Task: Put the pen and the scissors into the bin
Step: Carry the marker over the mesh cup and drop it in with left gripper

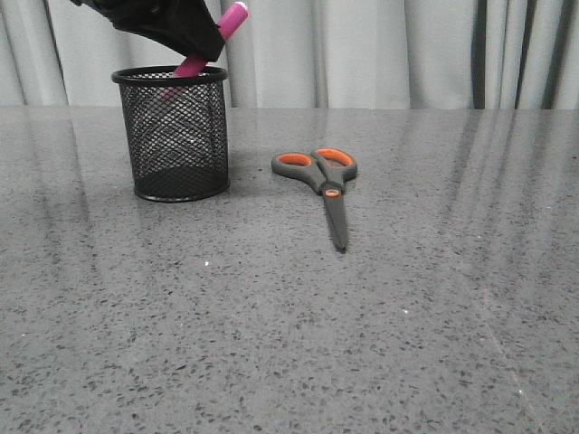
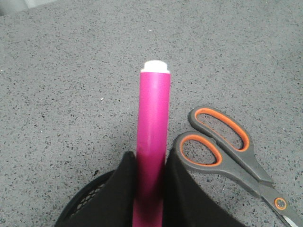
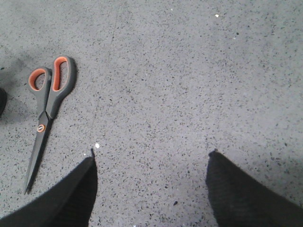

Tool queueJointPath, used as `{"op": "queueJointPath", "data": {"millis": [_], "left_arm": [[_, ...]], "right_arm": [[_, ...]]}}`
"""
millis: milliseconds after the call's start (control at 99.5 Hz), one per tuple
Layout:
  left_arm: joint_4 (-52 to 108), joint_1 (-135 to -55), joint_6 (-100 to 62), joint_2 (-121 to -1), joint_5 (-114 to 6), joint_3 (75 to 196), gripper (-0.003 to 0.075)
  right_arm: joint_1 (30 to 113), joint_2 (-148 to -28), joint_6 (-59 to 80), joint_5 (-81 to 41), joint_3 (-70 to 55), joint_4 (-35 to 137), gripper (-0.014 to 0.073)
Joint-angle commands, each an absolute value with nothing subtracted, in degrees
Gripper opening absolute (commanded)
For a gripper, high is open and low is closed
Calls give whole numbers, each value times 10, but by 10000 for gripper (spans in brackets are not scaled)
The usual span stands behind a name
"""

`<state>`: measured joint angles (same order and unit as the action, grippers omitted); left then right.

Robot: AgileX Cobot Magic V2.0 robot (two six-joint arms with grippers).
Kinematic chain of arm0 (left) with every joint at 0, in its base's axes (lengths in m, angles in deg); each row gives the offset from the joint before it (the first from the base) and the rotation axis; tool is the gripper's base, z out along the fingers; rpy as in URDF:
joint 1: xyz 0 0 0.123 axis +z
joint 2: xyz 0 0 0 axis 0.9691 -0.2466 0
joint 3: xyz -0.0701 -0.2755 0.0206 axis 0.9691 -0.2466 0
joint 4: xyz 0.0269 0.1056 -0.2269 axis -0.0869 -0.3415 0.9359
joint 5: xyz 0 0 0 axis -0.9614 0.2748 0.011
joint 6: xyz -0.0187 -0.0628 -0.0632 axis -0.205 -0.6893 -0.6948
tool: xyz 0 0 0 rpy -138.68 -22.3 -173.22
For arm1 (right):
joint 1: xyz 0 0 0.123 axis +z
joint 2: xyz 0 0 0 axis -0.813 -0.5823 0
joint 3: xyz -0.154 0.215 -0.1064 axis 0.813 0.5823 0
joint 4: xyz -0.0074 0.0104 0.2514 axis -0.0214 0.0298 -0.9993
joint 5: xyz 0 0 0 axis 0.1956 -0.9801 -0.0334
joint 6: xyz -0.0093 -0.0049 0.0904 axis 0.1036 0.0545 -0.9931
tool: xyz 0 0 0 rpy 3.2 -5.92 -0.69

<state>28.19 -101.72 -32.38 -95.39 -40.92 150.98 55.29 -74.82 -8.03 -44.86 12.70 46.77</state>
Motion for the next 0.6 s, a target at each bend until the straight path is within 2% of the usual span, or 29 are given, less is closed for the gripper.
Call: {"op": "queueJointPath", "data": {"millis": [0,101,171,432,482,593], "left_arm": [[289,-1011,-322,-932,-428,1530,-20],[289,-1003,-322,-932,-416,1530,-16],[289,-997,-322,-932,-409,1530,24],[306,-991,-322,-932,-405,1530,386],[308,-991,-322,-932,-405,1531,413],[310,-991,-322,-919,-410,1536,404]], "right_arm": [[550,-748,-74,-419,107,463,443],[550,-748,-74,-419,107,463,443],[550,-748,-74,-419,107,463,443],[550,-748,-74,-419,107,463,443],[550,-748,-74,-419,107,463,443],[550,-748,-74,-419,107,463,443]]}}
